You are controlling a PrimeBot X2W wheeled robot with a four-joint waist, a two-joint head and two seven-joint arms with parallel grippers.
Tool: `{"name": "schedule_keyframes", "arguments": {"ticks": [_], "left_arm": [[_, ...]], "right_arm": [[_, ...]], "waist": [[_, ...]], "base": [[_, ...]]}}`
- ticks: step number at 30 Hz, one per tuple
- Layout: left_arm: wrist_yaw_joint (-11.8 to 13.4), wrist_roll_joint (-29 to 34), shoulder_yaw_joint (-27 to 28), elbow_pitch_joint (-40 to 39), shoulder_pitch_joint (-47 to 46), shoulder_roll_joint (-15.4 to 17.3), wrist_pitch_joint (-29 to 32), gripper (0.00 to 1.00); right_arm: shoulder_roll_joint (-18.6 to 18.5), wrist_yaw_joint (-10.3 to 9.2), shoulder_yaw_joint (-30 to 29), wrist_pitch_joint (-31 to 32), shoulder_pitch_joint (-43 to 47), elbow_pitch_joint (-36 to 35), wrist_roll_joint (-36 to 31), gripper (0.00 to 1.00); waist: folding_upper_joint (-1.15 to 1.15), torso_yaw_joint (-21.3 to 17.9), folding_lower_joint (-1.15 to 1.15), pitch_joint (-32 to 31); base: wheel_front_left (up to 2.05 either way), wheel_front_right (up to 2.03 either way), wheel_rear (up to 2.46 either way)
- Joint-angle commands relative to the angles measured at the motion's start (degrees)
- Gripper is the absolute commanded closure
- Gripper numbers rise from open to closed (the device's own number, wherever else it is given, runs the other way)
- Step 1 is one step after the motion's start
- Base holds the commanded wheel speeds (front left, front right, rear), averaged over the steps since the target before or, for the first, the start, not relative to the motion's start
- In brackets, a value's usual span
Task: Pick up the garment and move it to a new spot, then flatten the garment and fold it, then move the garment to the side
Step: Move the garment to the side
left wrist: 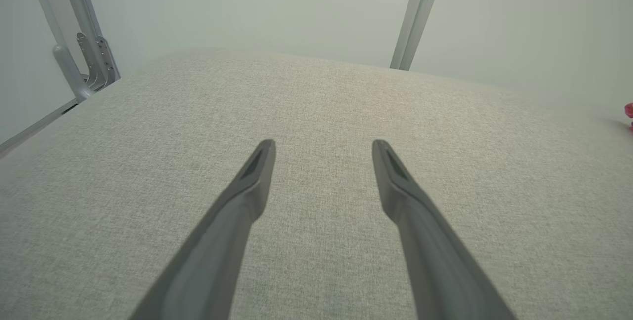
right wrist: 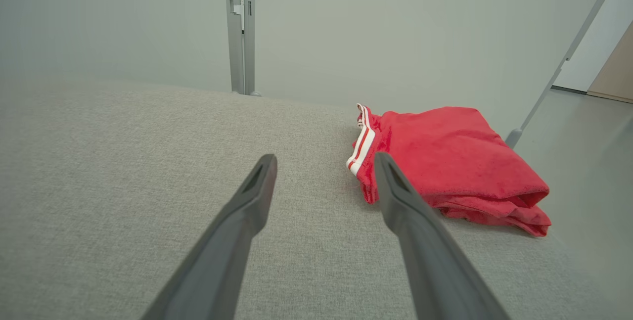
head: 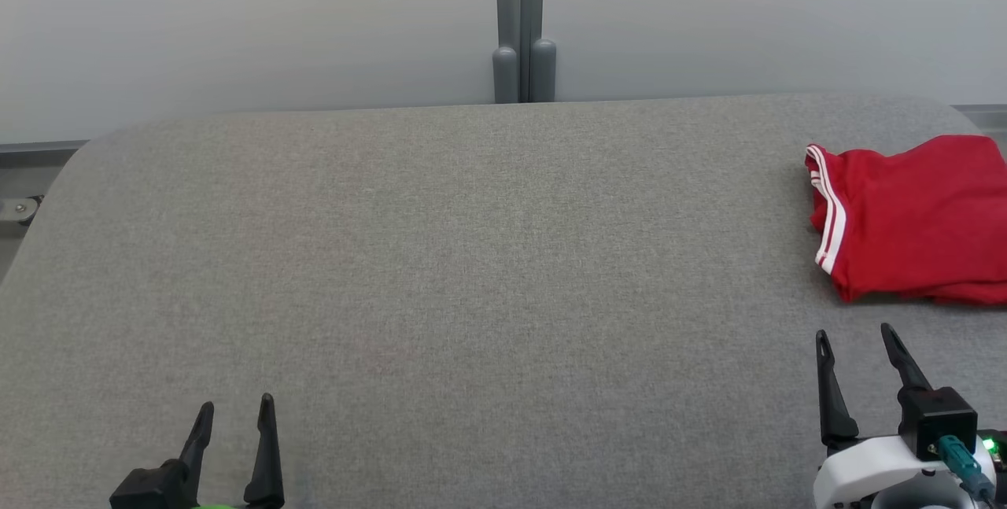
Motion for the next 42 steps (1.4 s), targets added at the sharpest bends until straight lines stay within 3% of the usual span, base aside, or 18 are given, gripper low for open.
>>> {"name": "schedule_keyframes", "arguments": {"ticks": [1,42], "left_arm": [[-0.2,-0.1,-0.7,0.1,-0.4,0.6,0.0,0.00],[0.0,-1.1,-2.7,0.1,-0.2,1.3,0.0,0.00]], "right_arm": [[-0.1,-0.10,0.5,-0.2,1.1,-0.8,-0.1,0.00],[0.0,-0.01,-0.3,0.0,0.6,0.9,1.0,0.00]], "waist": [[0.00,0.2,0.00,0.0],[0.00,0.6,0.00,-0.8]], "base": [[0.00,0.00,0.00],[0.00,0.00,0.00]]}}
